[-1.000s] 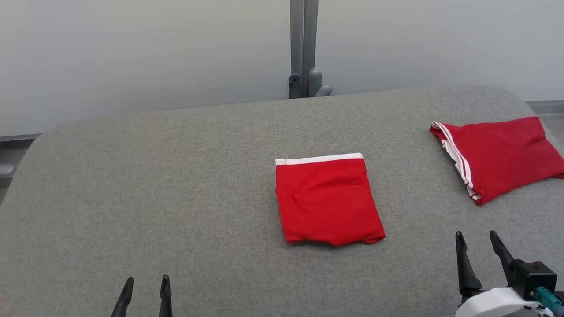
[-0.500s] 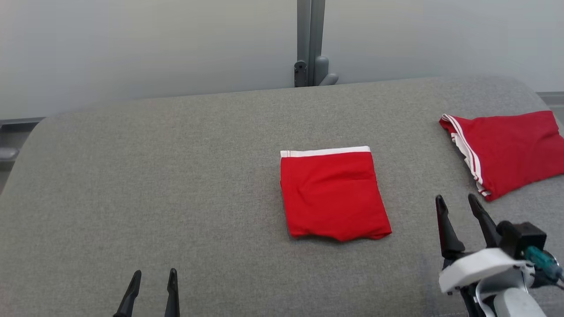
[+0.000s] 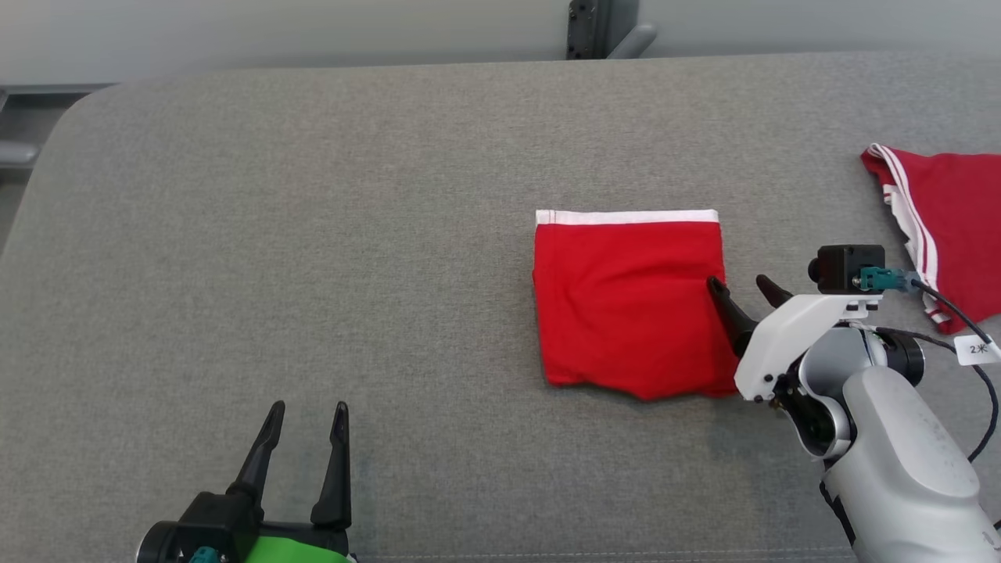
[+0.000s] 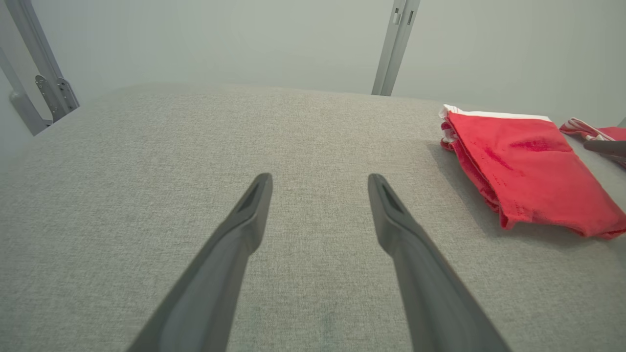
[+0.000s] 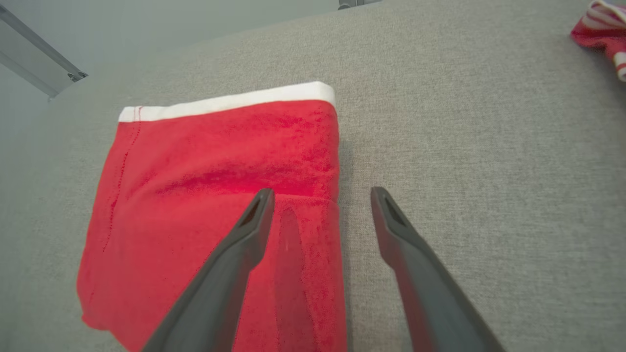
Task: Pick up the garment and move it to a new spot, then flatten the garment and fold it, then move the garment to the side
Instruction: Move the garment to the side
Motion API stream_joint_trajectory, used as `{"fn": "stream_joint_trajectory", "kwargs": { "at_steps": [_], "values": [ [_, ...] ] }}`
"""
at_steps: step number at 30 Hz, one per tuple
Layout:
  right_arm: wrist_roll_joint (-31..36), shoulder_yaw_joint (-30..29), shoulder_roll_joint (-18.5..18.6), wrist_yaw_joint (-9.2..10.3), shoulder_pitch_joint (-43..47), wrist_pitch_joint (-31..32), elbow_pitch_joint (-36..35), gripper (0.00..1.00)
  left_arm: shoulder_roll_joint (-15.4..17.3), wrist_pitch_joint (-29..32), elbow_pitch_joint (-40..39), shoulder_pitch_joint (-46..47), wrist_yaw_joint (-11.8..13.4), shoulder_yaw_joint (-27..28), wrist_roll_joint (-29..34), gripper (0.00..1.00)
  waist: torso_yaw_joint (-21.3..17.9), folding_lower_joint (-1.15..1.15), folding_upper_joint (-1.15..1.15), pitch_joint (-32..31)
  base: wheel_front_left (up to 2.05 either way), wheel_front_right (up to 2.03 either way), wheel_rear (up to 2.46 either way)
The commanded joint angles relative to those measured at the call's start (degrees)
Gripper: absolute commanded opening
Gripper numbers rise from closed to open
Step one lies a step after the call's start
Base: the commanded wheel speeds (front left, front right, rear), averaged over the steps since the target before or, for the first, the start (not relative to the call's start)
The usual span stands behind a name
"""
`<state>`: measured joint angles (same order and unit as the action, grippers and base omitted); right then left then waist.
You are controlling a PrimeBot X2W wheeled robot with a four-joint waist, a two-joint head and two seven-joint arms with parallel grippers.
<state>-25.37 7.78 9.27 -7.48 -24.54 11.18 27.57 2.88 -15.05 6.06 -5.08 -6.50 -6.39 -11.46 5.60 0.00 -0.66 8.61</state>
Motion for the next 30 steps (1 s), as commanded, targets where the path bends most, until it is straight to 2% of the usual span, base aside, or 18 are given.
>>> {"fn": "stream_joint_trajectory", "kwargs": {
  "at_steps": [1,10,21,22,23,24,25,30],
  "values": [
    [-0.8,0.1,0.1,-0.01,-1.3,0.2,1.4,1.00,0.1,-0.1,0.1,1.1,0.1,-0.2,-0.2,1.00,2.6,0.00,0.66,2.4,0.00,0.00,0.00],
    [-6.8,1.8,-0.6,-0.01,-6.1,0.1,11.3,1.00,0.1,-0.1,0.5,1.2,0.9,-0.6,-1.0,1.00,3.1,0.00,0.66,2.4,0.00,0.00,0.00],
    [-13.7,5.4,1.0,0.00,-8.3,2.2,15.0,1.00,0.1,-0.1,0.3,2.1,1.0,-1.1,-1.1,1.00,2.3,0.00,0.66,2.4,0.00,0.00,0.00],
    [-14.1,5.7,1.2,0.00,-8.5,2.2,15.2,0.87,0.1,-0.1,0.3,2.1,1.0,-1.1,-1.1,1.00,2.3,0.00,0.66,2.4,0.00,0.00,0.00],
    [-14.7,6.1,1.3,-0.01,-8.7,2.3,15.3,0.47,0.1,-0.1,0.3,2.1,0.9,-1.1,-1.0,1.00,2.3,0.00,0.66,2.5,0.00,0.00,0.00],
    [-15.2,6.4,1.5,-0.01,-8.9,2.1,15.3,0.20,0.1,-0.1,0.4,2.2,0.9,-1.2,-1.0,1.00,2.3,0.00,0.66,2.5,0.00,0.00,0.00],
    [-15.7,6.8,1.6,-0.01,-9.1,1.8,15.2,0.00,0.1,-0.1,0.4,2.2,0.9,-1.2,-1.0,1.00,2.3,0.00,0.66,2.6,0.00,0.00,0.00],
    [-18.9,8.5,2.9,-0.01,-10.5,1.2,13.1,0.00,0.1,-0.1,0.2,1.8,1.2,-0.9,-1.4,1.00,1.8,0.00,0.66,2.6,0.00,0.00,0.00]
  ]
}}
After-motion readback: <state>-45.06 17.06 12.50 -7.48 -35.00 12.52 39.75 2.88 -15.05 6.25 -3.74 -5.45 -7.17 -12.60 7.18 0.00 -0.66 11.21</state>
